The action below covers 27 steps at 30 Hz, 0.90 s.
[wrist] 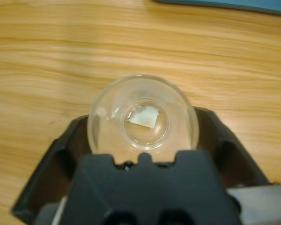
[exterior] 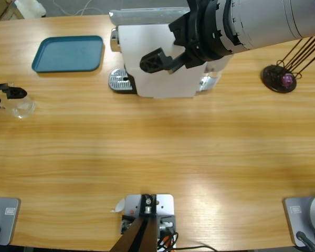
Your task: Pour coffee
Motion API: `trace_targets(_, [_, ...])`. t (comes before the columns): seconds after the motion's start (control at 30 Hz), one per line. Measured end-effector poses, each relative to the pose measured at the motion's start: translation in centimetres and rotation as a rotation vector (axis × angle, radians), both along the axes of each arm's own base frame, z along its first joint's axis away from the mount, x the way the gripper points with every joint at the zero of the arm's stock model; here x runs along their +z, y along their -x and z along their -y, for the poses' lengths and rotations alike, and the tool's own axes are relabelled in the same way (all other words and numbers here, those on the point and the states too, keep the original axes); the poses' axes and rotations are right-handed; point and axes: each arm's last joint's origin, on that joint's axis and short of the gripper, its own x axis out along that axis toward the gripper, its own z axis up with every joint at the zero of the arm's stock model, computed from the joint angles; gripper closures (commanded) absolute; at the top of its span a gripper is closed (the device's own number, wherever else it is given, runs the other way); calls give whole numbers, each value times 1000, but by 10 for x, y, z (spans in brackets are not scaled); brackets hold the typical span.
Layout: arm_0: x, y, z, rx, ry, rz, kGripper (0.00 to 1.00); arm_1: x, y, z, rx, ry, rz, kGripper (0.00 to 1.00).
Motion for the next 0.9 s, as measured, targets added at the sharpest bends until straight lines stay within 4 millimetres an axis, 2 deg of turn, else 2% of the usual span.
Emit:
trace_targets(0.03, [0, 0, -1, -1, 10, -2, 976, 0, 0, 0, 0, 0, 0, 0])
trace_targets(0.07, [0, -1, -2, -2, 18, -4, 1000, 0, 0, 0, 0, 0, 0, 0])
trace_targets(0.3, [1, -1, -6, -2, 28, 3, 1000, 0, 0, 0, -3, -2, -2, 0])
trace_targets(0.37, [3, 0, -3, -55, 32, 0, 1000, 0, 0, 0, -3, -2, -2, 0])
trace_targets(0.5, [17, -8, 15, -373, 27, 40, 1000, -3, 1, 1, -3, 4, -7, 0])
trace_targets(0.67, [46, -35, 41, -806, 32, 170, 1000, -7, 2, 2, -3, 16, -16, 0])
trace_targets(0.73, [48, -47, 49, -957, 16, 194, 1000, -10, 3, 4, -3, 24, -22, 0])
trace_targets(0.9, [36, -77, 65, -1244, -23, 188, 1000, -15, 5, 11, -12, 37, -33, 0])
